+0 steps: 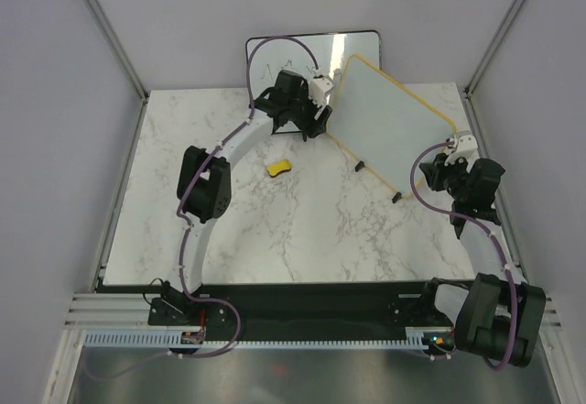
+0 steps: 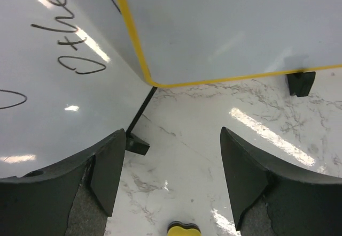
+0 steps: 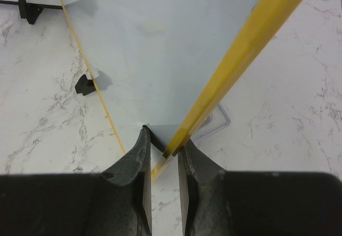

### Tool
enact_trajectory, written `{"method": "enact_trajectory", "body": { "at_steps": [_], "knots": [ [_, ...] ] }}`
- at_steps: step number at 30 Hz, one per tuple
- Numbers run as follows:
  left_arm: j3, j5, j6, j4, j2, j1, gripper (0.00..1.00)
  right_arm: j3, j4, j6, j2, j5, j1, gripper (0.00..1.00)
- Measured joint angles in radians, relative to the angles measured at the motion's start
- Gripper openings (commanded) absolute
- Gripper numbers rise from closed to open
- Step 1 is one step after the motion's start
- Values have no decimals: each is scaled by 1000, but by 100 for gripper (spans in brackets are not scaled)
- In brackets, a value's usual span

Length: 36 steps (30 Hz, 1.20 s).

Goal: Erase the whiteboard

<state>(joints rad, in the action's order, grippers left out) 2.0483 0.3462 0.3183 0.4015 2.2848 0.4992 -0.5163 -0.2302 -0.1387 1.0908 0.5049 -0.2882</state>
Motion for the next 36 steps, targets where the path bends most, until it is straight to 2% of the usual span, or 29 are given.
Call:
{"method": "enact_trajectory", "body": {
  "at_steps": [9, 18, 25, 29, 32, 36],
  "knots": [
    [-56, 33, -1, -23, -4, 71, 73, -29, 94, -14, -14, 11, -40, 0],
    [-182, 31, -15, -45, -2, 192, 78, -80, 212, -63, -16, 14, -43, 0],
    [-164, -36, -23, -94, 29, 259, 77, -141, 298, -99, 32, 43, -68, 0],
    [-88, -116, -27, -114, 108, 267, 75, -159, 318, -102, 51, 51, -76, 0],
    [-52, -163, -32, -121, 157, 271, 72, -160, 322, -107, 50, 53, -76, 0],
    [-34, -169, -40, -120, 177, 275, 64, -160, 324, -118, 50, 55, -76, 0]
  ]
}}
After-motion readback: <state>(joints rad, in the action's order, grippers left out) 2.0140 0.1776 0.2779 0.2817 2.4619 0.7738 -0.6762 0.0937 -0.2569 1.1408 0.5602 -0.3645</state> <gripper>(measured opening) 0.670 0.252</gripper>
